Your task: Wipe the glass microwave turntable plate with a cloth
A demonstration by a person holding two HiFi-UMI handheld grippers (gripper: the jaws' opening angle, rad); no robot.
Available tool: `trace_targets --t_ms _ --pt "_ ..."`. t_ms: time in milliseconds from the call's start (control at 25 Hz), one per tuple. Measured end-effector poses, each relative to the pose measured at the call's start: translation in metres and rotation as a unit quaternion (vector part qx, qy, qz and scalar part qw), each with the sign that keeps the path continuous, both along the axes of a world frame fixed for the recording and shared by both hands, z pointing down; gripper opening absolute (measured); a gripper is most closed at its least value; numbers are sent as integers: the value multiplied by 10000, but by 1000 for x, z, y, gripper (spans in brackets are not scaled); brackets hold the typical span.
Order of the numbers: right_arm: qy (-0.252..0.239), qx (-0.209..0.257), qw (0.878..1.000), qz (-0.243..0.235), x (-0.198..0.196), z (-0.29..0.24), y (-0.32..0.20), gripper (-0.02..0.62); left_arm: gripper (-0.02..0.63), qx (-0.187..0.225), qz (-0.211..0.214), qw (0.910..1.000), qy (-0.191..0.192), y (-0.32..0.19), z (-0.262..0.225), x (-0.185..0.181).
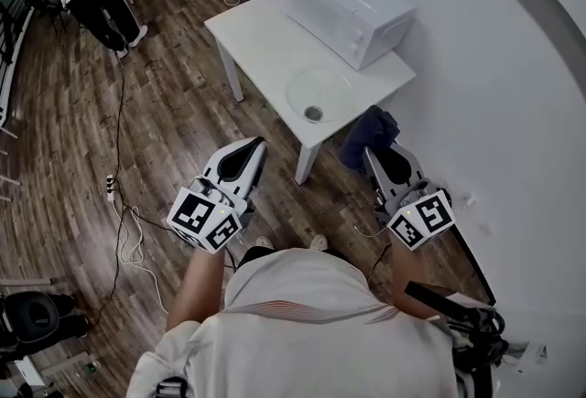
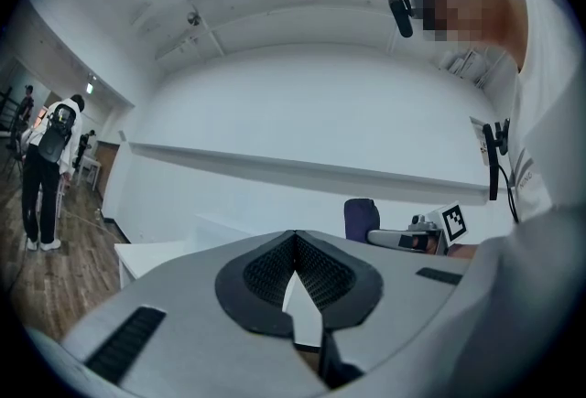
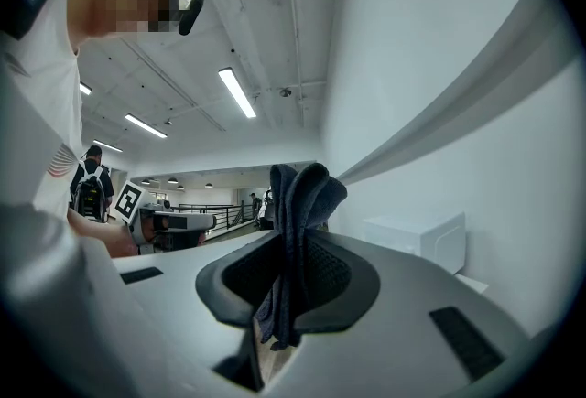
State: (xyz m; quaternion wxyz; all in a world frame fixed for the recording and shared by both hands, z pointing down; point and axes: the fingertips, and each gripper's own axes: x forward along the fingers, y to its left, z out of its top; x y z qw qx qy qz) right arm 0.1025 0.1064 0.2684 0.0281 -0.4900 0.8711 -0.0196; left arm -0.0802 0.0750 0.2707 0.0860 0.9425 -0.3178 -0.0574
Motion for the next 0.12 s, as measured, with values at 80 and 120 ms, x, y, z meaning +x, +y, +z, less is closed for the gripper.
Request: trace_targets --t_ms 80,120 --pt "23 -13 10000 -8 -3 1 2 60 11 -16 -10 10000 23 2 2 -2" --pt "34 -22 10000 -7 -4 1 3 60 11 -21 -10 10000 36 3 2 -3"
